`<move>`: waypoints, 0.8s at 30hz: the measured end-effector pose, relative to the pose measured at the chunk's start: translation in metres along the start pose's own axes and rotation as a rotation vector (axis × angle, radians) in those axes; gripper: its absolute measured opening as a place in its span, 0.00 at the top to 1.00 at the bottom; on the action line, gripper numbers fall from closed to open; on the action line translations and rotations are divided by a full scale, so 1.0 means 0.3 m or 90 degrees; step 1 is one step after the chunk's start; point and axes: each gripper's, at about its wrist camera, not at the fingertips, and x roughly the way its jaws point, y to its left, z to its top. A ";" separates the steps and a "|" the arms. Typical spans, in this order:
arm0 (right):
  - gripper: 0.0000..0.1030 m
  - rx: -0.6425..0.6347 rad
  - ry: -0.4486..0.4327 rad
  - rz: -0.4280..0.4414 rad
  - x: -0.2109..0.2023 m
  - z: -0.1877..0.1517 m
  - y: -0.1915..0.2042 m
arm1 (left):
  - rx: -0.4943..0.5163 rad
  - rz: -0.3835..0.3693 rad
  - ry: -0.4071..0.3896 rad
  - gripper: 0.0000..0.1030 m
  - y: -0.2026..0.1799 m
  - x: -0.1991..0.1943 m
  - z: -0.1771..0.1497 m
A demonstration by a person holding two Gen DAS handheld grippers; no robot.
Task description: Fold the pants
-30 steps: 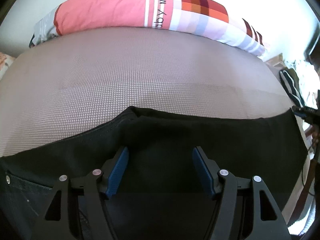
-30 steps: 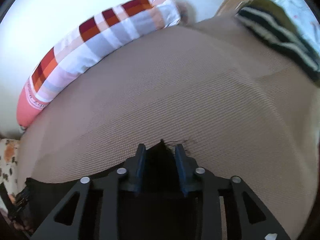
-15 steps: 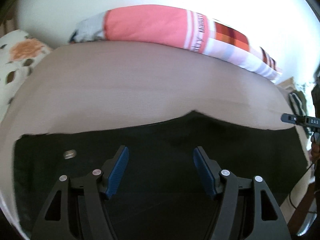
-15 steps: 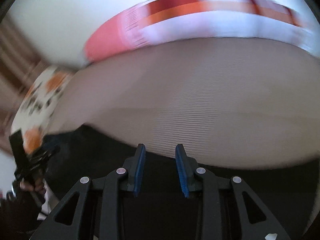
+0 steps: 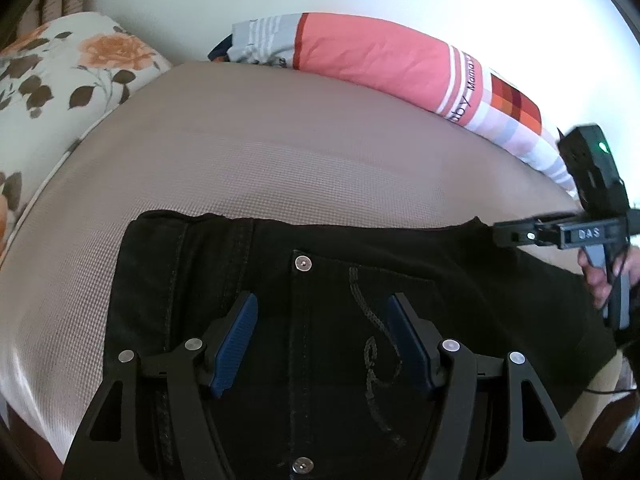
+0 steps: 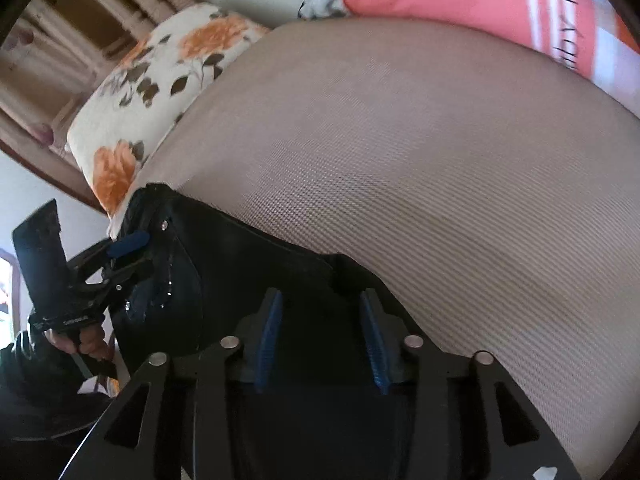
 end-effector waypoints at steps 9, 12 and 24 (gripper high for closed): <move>0.96 -0.019 -0.036 -0.061 0.011 0.025 0.002 | 0.007 -0.024 -0.021 0.34 0.026 0.004 -0.002; 0.96 -0.017 -0.045 -0.089 0.053 0.022 -0.009 | 0.012 -0.018 -0.025 0.34 0.024 0.010 0.001; 0.67 0.094 -0.133 -0.151 -0.199 -0.137 -0.007 | 0.098 -0.027 -0.037 0.34 -0.180 -0.020 0.037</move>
